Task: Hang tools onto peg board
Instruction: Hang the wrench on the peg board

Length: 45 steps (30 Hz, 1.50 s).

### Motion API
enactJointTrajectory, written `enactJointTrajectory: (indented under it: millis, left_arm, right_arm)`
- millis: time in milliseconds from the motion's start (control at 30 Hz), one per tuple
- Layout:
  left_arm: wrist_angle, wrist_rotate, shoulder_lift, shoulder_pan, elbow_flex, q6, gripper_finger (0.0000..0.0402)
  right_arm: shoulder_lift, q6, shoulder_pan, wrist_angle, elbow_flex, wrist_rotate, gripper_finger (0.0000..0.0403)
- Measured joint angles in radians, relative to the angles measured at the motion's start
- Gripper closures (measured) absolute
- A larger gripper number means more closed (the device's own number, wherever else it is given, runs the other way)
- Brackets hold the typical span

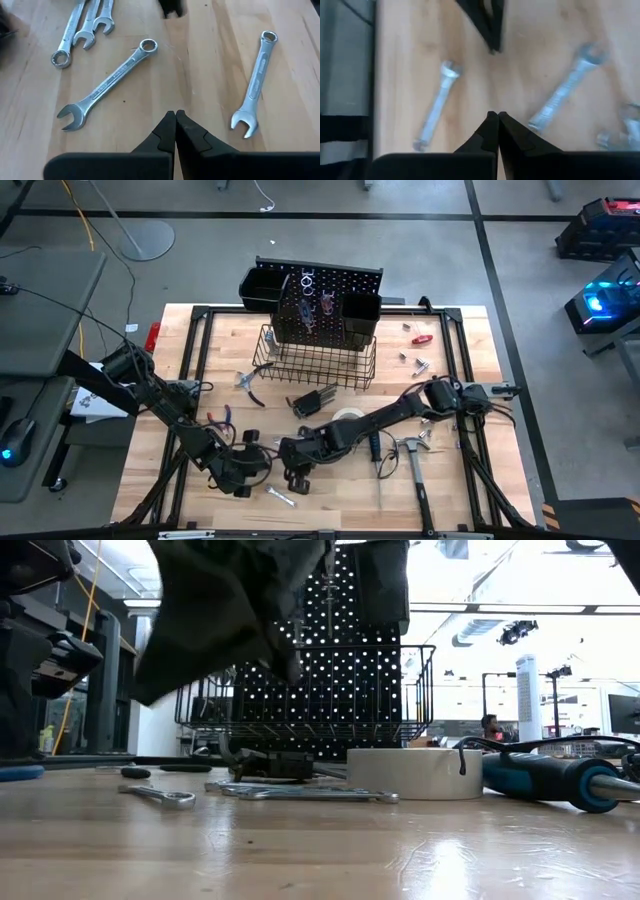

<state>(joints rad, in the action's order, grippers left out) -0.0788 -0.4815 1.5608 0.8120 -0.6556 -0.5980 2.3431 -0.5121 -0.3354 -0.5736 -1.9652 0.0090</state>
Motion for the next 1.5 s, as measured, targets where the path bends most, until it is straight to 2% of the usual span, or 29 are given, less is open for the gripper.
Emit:
enactJointTrajectory:
  millis: [100,267,600,1033,1133,1267,1500]
  left_arm:
    - [-0.005,-0.025,0.0,0.0,0.0,0.0,0.0401]
    - [-0.012,-0.056,0.0,0.0,0.0,-0.001,0.0401]
    - [-0.009,-0.068,0.0,0.0,0.0,-0.011,0.0401]
    - [-0.014,-0.079,0.001,0.0,0.0,-0.028,0.0401]
    - [-0.013,-0.081,0.001,0.001,0.0,-0.034,0.0401]
    - [-0.014,-0.084,0.001,0.001,0.0,-0.038,0.0402]
    - [-0.003,-0.082,0.001,0.019,0.0,-0.069,0.0401]
  right_arm:
    - [0.002,0.015,0.0,-0.043,0.004,0.042,0.0403]
    - [0.022,0.024,0.007,-0.044,0.04,0.043,0.0403]
    - [0.05,0.042,0.005,-0.035,0.04,0.094,0.0403]
    - [0.084,0.067,-0.005,-0.034,0.034,0.093,0.0403]
    - [0.1,0.04,-0.007,-0.024,0.032,0.087,0.0403]
    - [0.144,-0.005,-0.008,0.034,0.03,0.001,0.0403]
    - [0.166,-0.119,-0.012,0.035,0.026,0.02,0.0403]
